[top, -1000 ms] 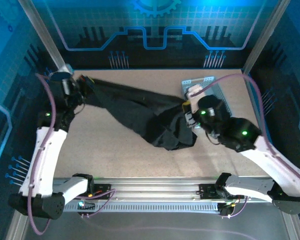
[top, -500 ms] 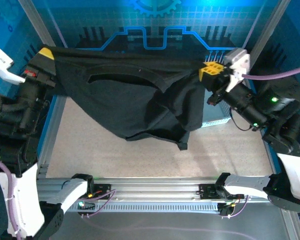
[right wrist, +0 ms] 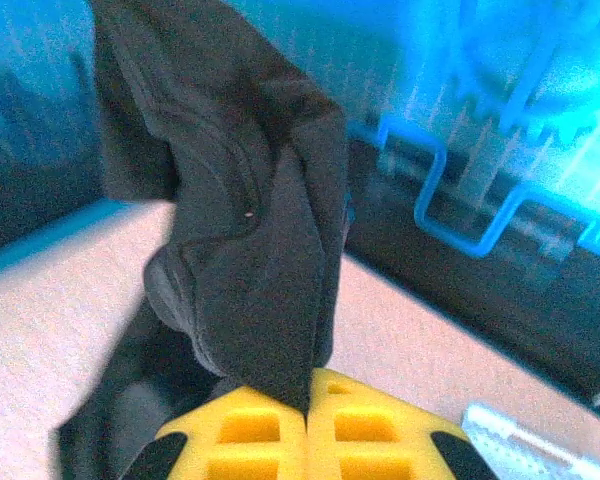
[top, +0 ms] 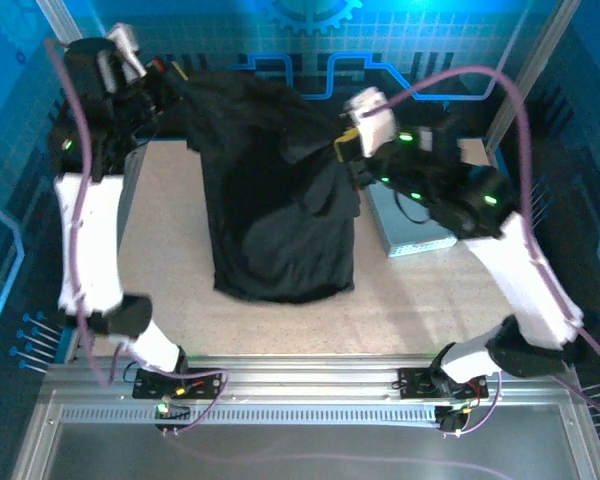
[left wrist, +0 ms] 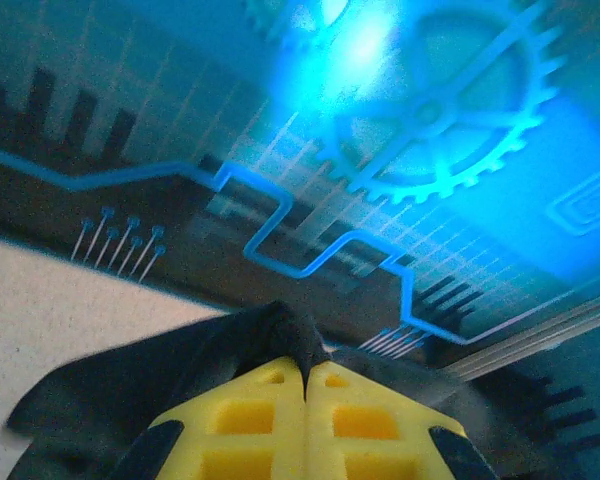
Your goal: Fold the inside-out t-shirt
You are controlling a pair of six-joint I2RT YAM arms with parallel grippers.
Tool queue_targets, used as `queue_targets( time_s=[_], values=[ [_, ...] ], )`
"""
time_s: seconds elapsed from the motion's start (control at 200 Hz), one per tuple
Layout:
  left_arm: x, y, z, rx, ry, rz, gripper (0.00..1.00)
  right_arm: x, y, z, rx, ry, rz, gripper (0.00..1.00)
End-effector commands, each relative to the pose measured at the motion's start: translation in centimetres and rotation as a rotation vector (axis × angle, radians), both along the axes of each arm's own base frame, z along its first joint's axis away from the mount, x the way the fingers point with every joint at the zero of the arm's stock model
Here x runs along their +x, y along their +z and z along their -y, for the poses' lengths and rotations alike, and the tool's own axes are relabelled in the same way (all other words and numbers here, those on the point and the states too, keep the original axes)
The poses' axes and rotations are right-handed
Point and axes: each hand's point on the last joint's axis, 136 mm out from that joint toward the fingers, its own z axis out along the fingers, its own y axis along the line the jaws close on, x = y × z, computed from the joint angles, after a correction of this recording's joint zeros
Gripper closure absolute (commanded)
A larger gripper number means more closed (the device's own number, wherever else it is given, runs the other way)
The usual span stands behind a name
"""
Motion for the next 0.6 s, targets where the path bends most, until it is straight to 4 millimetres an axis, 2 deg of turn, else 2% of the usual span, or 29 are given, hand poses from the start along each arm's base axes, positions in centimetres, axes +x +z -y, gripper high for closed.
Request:
queue_targets(
  time_s=[0.0,0.055,0.1,0.245,0.34,0.43,0.595],
  values=[
    [-12.7,10.5,-2.6,-0.038,0.111,0.483,1.0,-5.4,5.9,2.1,0.228,0.115,0.164,1.0],
    [-12.0,8.1,-3.3,-0.032,0.154,0.427,1.0,-4.8,3.5,1.4,0.223,0.117,0.13,1.0],
    [-10.3,5.6,-3.2,-0.013,0.152,0.342,1.0,-3.7,1.1,0.9,0.195,0.092,0.079,1.0],
    [-4.1,-3.8,-2.6,-0.008,0.133,0.035,1.0,0.2,-9.8,-1.1,0.055,-0.011,-0.139,1.0],
    [-1.5,-8.1,-2.3,-0.003,0.125,-0.128,1.0,1.5,-14.8,-2.2,0.007,-0.041,-0.25,1.0],
    [0.0,-9.0,-1.9,-0.005,0.106,-0.171,1.0,1.6,-16.2,-3.6,0.001,-0.009,-0.31,1.0],
    [0.4,-6.8,-3.1,-0.016,0.139,-0.119,1.0,0.7,-14.9,-6.0,0.01,0.083,-0.295,1.0]
  ],
)
